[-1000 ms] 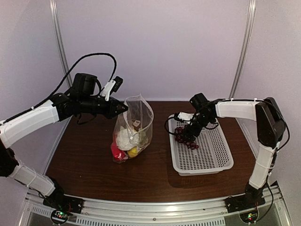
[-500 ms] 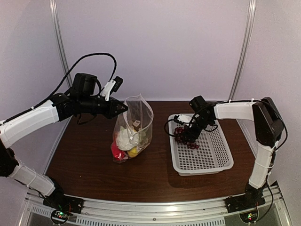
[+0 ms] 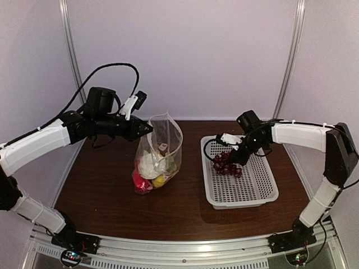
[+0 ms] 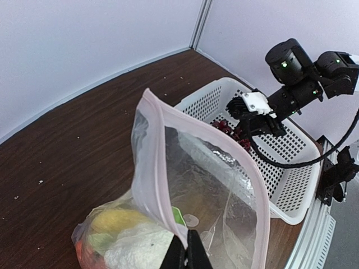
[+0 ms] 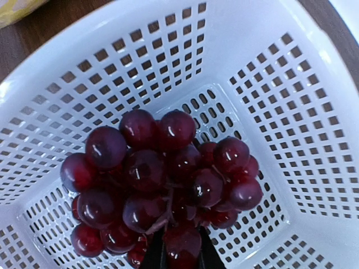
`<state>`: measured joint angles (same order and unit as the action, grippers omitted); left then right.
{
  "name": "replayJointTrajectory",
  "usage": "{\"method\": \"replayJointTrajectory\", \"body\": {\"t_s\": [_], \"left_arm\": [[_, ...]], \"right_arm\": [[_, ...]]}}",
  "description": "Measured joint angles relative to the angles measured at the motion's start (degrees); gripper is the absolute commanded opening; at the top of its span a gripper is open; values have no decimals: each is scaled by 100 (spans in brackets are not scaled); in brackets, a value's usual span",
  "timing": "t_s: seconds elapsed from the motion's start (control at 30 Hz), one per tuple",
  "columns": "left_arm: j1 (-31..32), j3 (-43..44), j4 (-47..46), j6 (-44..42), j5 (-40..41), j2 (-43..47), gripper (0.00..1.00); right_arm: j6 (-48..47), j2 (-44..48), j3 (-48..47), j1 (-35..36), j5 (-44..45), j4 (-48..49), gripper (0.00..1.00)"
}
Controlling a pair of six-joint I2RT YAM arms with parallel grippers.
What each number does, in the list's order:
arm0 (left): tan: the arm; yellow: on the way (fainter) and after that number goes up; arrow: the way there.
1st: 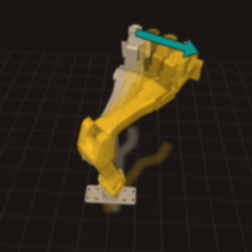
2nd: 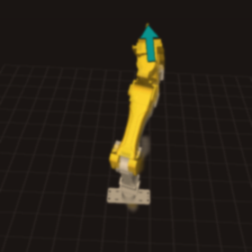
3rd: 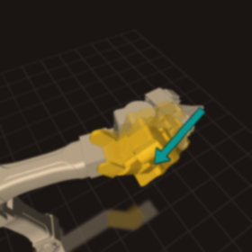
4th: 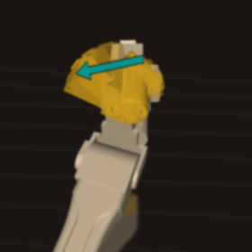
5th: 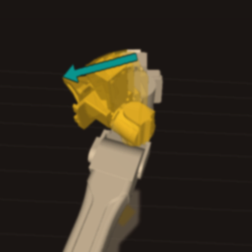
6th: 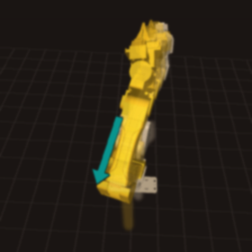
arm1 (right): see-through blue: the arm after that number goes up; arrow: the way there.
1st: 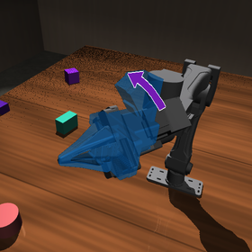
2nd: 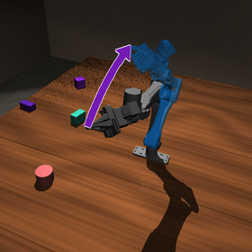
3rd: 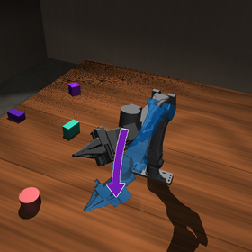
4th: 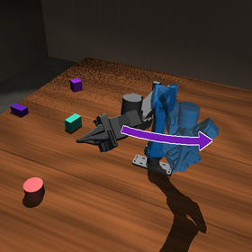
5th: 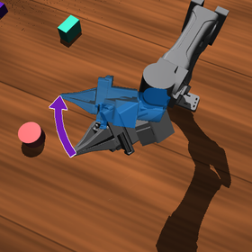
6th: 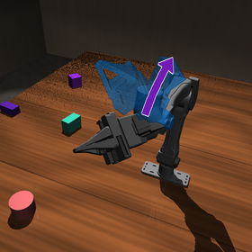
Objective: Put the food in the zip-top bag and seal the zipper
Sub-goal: Pick up the fake fruit from the bin, then place the fake fruit in the zipper food storage bag.
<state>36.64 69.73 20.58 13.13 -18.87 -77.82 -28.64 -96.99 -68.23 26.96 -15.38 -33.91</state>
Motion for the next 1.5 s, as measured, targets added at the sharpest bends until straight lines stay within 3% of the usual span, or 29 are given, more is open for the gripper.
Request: {"method": "replayJointTrajectory", "body": {"t_s": [0.3,0.6,0.83,1.1,1.33,1.5], "left_arm": [[-68,0,0,-37,4,-11,0],[-157,0,-20,-223,-107,-146,0],[-157,0,-118,-389,-155,-160,0],[-184,0,-131,-496,-254,-190,0],[-186,-42,-164,-516,-282,-181,0],[-195,-74,-179,-516,-302,-162,0]], "right_arm": [[55,859,-319,-4,-188,-632,9],[72,1003,-2124,2,-1196,-1110,13],[289,1220,-2876,94,-1906,-872,10],[1058,437,-3724,778,-2754,-564,6],[1104,-474,-4487,1639,-2973,-717,0],[1104,-861,-4953,1797,-3097,-813,0]]}}
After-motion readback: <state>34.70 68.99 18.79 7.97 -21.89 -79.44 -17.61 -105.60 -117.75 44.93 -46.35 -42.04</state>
